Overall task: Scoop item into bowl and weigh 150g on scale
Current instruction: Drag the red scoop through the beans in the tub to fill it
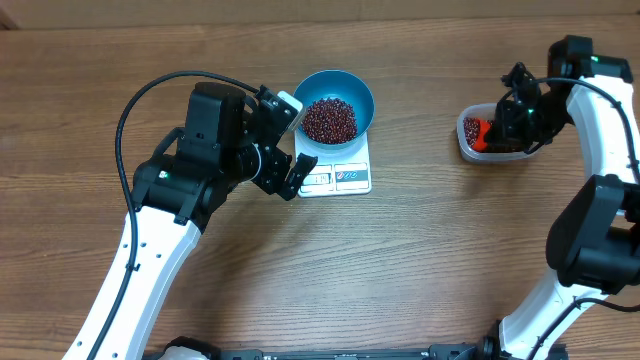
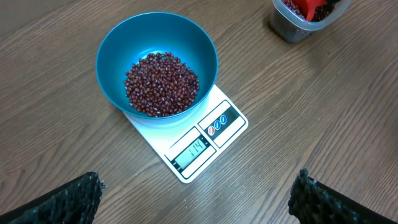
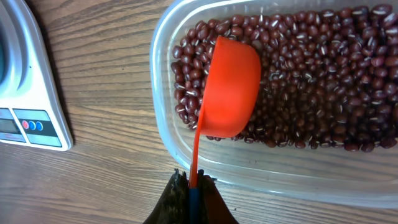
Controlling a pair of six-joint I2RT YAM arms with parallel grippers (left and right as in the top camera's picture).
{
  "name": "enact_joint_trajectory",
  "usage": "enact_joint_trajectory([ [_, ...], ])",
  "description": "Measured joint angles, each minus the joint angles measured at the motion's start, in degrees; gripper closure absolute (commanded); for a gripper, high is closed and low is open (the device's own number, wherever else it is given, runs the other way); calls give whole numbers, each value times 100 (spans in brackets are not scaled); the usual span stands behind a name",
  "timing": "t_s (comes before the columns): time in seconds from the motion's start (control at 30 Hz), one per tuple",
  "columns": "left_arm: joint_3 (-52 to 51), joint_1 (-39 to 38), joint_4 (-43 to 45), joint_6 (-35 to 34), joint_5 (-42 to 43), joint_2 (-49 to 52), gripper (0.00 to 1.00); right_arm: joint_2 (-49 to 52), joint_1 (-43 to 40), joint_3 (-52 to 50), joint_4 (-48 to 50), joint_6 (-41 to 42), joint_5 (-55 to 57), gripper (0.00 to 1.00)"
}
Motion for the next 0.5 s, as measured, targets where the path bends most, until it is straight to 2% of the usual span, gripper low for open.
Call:
enact_joint_trajectory([
  [0.5,0,0,0,-2,0,0,0,0,-319,-94,-13,48,-577,96],
])
